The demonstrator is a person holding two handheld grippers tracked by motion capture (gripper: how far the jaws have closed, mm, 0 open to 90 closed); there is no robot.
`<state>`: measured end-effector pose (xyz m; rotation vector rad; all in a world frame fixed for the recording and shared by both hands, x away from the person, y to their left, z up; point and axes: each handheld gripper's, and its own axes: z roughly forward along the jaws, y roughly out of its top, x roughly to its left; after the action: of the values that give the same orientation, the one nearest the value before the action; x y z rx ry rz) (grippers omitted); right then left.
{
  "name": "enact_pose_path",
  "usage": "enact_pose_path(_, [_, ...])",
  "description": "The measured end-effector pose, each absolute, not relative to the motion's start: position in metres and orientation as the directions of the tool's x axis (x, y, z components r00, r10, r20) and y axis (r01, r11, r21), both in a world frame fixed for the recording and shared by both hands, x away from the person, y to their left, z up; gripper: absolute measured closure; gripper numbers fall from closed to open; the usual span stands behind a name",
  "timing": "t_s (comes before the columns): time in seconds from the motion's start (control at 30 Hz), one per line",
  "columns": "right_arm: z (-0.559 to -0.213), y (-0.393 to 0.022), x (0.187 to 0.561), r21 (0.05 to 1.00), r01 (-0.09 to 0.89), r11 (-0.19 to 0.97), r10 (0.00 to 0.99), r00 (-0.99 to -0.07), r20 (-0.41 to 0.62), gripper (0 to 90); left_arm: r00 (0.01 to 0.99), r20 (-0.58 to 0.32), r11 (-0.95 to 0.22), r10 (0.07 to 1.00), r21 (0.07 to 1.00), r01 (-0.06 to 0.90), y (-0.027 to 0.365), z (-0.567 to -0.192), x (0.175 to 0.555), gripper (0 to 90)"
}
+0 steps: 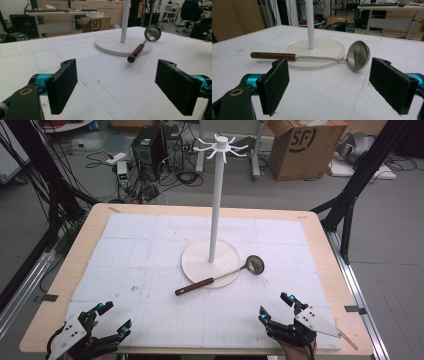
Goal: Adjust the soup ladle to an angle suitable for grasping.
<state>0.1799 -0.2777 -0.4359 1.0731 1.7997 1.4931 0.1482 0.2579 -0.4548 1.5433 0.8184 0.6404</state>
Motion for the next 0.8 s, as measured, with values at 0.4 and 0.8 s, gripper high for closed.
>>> enact_pose_path(0.4, [-0.439, -0.279, 0.183, 0.973, 0.223, 0.064, 0.845, -0.531, 0.066, 30.4, 0.602, -0.043, -0.050, 0.798, 0.989, 0.138, 0.253, -0.453, 0.147, 18.3])
enact_pose_path(0.8, [-0.426, -0.267, 0.193, 0.950, 0.273, 0.149, 0.809, -0.587, 0.041, 89.6, 0.599, -0.044, -0.049, 0.799, 0.989, 0.138, 0.255, -0.455, 0.147, 18.6])
